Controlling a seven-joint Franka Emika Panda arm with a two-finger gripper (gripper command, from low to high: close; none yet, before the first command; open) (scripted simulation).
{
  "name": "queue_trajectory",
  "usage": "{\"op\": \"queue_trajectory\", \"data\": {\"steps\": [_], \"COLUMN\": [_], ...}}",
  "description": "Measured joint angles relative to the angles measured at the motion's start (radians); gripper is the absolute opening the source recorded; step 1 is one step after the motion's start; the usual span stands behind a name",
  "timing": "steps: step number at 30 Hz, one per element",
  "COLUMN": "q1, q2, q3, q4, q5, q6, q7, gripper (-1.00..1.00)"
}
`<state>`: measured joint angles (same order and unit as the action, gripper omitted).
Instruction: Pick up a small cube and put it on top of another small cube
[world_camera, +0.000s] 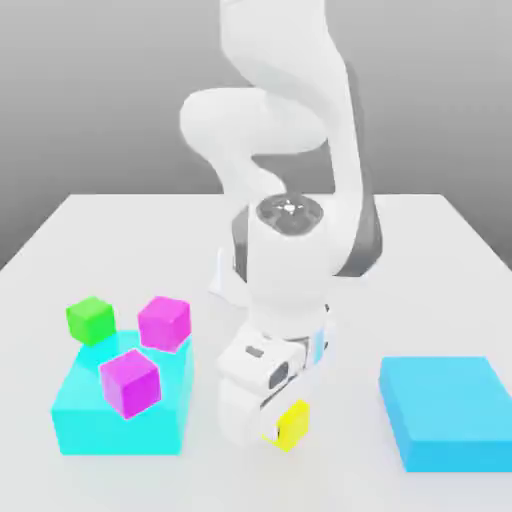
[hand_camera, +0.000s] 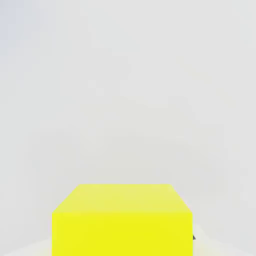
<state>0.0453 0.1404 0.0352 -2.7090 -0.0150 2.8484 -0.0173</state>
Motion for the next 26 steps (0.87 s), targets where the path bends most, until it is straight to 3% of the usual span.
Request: {"op": "queue_trajectory", "data": {"steps": [8, 17, 22, 23, 26], "q1": [-0.127, -0.26, -0.273, -0.272, -0.272], "q2": [-0.16, -0.329, -0.221, -0.201, -0.201], "q3": [-0.096, -0.161, -0.177, -0.178, -0.178], "q4": [0.043, 0.102, 0.076, 0.071, 0.071], "q5": [-0.101, -0.038, 0.0, 0.003, 0.003], "q6": [-0.205, -0.428, -0.296, -0.271, -0.271], "q7": [0.351, 0.655, 0.674, 0.673, 0.673], "gripper": [-1.0, -1.0, -1.0, 1.0, 1.0]}}
